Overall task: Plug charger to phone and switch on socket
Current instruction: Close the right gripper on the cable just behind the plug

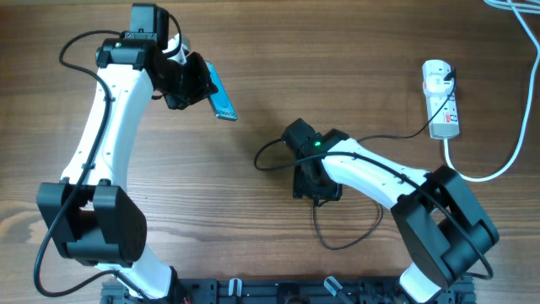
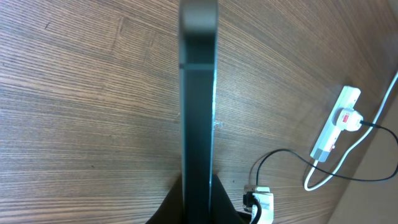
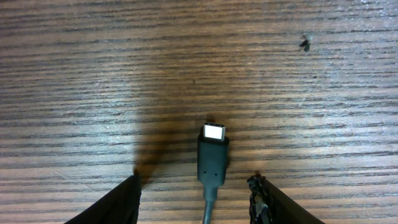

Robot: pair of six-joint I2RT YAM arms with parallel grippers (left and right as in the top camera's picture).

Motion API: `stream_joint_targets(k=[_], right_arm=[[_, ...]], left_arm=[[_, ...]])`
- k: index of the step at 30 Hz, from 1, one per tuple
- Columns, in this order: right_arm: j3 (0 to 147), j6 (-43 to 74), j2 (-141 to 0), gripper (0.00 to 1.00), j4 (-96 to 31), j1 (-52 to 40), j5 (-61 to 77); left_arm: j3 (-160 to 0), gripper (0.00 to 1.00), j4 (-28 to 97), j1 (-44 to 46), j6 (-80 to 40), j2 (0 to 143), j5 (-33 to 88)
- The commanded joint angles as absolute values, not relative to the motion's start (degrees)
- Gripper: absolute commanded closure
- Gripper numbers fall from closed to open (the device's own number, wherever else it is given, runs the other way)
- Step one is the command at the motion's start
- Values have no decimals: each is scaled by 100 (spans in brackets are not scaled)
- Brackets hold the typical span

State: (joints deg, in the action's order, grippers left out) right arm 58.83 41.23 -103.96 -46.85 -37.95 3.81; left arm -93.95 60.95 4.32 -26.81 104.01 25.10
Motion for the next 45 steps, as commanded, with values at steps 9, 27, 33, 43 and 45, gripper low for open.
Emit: stream_joint_targets(k=[9, 27, 33, 43, 45], right_arm=[[5649, 4010, -10652, 51, -4587, -3820, 495], [5649, 4047, -10652, 68, -4648, -3820, 497], [5649, 4001, -10652, 69, -4657, -3820, 497], [5649, 3977, -10652, 70, -4676, -3820, 499], [5649, 3977, -10652, 70, -4681, -3820, 499]], left_arm=[[-9417, 96, 6090, 384, -2591, 10254, 2543], [-9417, 96, 6090, 384, -2591, 10254, 2543], [-9417, 96, 6090, 384, -2591, 10254, 2543], [-9417, 96, 6088, 390, -2591, 10254, 2543], [-9417, 96, 6086, 390, -2591, 10254, 2543]])
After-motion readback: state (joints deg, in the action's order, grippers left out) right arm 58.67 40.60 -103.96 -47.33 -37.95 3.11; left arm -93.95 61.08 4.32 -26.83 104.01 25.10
